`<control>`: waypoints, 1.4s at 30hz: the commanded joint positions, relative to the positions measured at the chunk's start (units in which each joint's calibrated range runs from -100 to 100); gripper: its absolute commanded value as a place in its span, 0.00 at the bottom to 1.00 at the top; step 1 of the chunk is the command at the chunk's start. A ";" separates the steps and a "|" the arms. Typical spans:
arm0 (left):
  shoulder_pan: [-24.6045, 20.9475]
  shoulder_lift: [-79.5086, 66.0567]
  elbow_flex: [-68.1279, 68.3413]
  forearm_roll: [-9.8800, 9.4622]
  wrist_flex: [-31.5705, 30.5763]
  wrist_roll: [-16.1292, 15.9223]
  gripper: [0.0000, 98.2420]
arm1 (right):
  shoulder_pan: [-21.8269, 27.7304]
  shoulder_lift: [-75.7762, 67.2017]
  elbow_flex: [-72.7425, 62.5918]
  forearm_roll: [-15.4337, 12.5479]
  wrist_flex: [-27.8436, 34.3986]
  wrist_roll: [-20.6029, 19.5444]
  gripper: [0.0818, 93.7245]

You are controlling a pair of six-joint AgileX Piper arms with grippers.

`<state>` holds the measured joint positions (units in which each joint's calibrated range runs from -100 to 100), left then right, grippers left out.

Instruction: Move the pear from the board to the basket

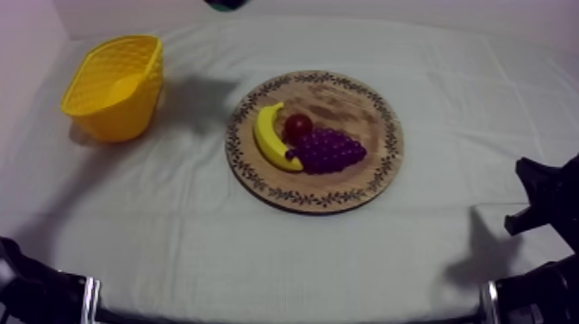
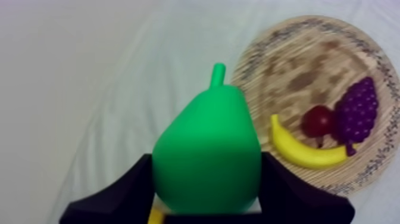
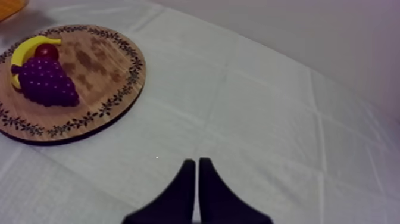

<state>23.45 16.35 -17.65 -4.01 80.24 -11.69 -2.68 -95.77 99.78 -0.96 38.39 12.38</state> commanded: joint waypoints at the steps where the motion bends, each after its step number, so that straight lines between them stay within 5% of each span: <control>1: -3.12 -5.56 4.07 -0.33 -0.58 0.66 0.43 | 0.00 0.02 0.00 0.01 0.00 0.00 0.00; 13: -16.22 -9.99 14.02 -1.84 -5.58 1.71 0.45 | 0.00 0.02 0.00 0.01 0.00 0.00 0.00; 26: -21.01 -4.58 21.43 -1.96 -11.95 2.45 0.48 | -0.07 0.02 0.00 0.01 0.00 0.00 0.00; 36: -21.86 -4.77 24.97 -1.66 -14.36 3.43 0.84 | -0.08 0.02 0.00 0.01 0.00 0.00 0.00; 42: -22.05 -8.92 26.86 -0.68 -14.58 3.24 0.93 | -0.08 0.02 0.00 0.01 0.00 0.00 0.00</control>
<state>1.37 8.46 8.99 -4.85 65.66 -8.39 -2.75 -95.77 99.78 -0.96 38.39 12.38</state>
